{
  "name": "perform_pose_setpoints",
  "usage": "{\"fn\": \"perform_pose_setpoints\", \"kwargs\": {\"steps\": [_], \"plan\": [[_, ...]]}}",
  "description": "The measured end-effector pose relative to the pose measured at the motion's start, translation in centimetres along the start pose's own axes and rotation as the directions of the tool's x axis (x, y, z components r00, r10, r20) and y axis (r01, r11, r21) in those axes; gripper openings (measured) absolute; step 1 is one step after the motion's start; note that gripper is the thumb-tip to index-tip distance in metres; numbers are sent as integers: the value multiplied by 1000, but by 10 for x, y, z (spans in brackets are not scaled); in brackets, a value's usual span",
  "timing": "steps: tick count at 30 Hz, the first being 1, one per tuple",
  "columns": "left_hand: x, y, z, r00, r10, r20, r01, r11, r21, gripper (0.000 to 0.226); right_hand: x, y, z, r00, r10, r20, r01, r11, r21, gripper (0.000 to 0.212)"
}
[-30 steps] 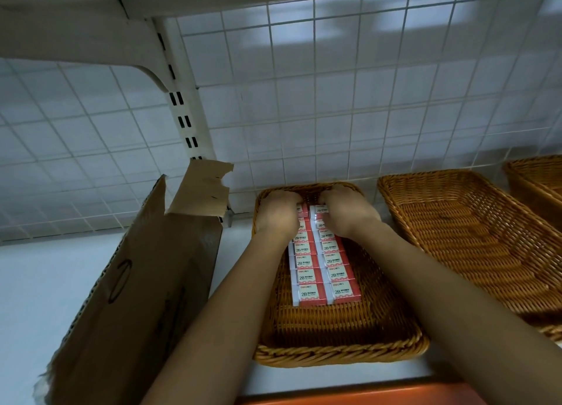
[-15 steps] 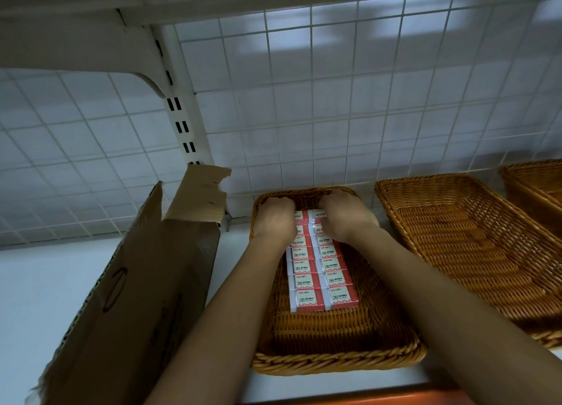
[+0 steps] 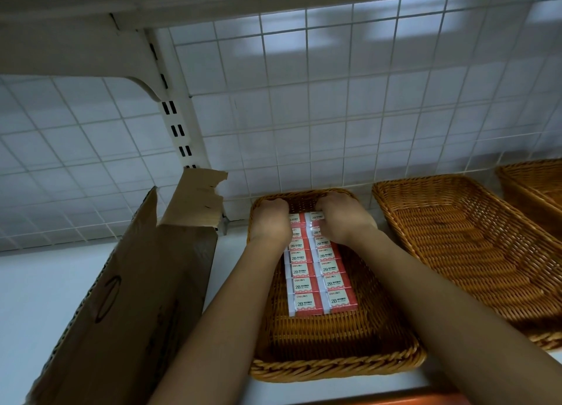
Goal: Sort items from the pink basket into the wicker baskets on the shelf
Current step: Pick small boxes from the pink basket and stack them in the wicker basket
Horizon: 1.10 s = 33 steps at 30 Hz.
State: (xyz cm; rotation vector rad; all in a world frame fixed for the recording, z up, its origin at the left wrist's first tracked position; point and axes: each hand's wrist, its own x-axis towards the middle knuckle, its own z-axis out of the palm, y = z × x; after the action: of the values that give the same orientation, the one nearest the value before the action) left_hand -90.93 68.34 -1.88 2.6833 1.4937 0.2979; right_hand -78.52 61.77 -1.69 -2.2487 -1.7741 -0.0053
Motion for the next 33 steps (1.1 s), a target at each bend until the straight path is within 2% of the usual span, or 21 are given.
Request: {"fn": "perform_pose_setpoints", "kwargs": {"steps": [6, 16, 27, 33], "plan": [[1, 0, 2, 1000, -5, -16, 5, 1000, 4, 21, 1, 1, 1, 1000, -4, 6, 4, 1000, -1, 24], [-1, 0, 2, 1000, -12, -16, 12, 1000, 25, 19, 1, 2, 1, 1000, -14, 3, 14, 1000, -11, 18], [-4, 1, 1, 1000, 3, -16, -2, 1000, 9, 10, 1, 1, 1, 1000, 6, 18, -6, 1000, 4, 21], [-7, 1, 2, 998, 43, -46, -45, 998, -48, 27, 0, 0, 0, 1000, 4, 20, -4, 1000, 4, 24]]}}
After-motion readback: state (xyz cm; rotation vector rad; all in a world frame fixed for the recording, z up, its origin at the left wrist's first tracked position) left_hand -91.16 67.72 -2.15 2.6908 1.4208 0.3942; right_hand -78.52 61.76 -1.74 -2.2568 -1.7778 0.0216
